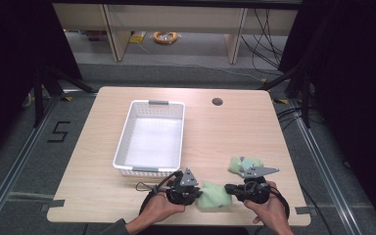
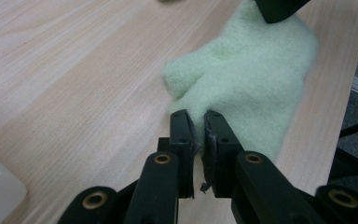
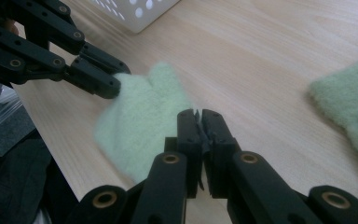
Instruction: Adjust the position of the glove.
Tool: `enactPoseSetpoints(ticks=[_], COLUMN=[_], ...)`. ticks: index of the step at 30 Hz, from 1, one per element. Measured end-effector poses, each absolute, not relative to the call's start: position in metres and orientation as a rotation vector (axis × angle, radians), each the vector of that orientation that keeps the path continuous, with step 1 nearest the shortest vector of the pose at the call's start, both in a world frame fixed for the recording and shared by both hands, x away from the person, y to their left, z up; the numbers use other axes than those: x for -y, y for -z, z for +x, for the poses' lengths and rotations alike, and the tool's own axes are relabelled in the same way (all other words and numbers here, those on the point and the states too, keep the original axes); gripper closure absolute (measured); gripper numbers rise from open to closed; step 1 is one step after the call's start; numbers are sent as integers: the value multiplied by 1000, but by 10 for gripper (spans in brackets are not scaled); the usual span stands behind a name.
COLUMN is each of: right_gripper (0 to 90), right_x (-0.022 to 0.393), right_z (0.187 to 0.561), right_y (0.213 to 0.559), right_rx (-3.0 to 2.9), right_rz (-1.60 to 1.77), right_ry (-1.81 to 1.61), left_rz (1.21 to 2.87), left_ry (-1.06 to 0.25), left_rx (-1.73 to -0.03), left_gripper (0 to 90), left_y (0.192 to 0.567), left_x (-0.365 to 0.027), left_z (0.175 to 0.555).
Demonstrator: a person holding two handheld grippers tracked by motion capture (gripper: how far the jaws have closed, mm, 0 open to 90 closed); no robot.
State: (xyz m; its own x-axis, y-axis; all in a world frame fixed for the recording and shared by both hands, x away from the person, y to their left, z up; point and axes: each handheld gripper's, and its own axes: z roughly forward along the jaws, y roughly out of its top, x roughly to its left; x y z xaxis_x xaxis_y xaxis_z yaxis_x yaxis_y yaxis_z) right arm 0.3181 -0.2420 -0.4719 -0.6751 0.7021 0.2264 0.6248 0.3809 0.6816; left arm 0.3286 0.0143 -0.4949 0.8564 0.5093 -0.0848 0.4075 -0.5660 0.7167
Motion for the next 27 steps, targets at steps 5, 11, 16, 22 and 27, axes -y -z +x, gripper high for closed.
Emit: enactPoseSetpoints(ticks=[5, 11, 16, 22, 27], right_gripper=[866, 857, 847, 830, 771], right_x=[242, 242, 239, 240, 239], right_z=[314, 315, 315, 317, 317], right_y=[481, 485, 489, 491, 489], right_rx=[-2548, -2584, -2541, -2551, -2566], right_rz=[1227, 1222, 1237, 1230, 1236], right_ry=[-1126, -1116, -1105, -1082, -1065], left_rz=[2248, 2243, 2256, 2253, 2255], left_ry=[-173, -155, -167, -150, -147], left_rx=[-670, -705, -687, -708, -711], left_gripper=[822, 817, 808, 799, 702], left_y=[500, 502, 504, 504, 503], left_x=[-11, -10, -11, -11, -15], left_z=[331, 328, 329, 327, 330])
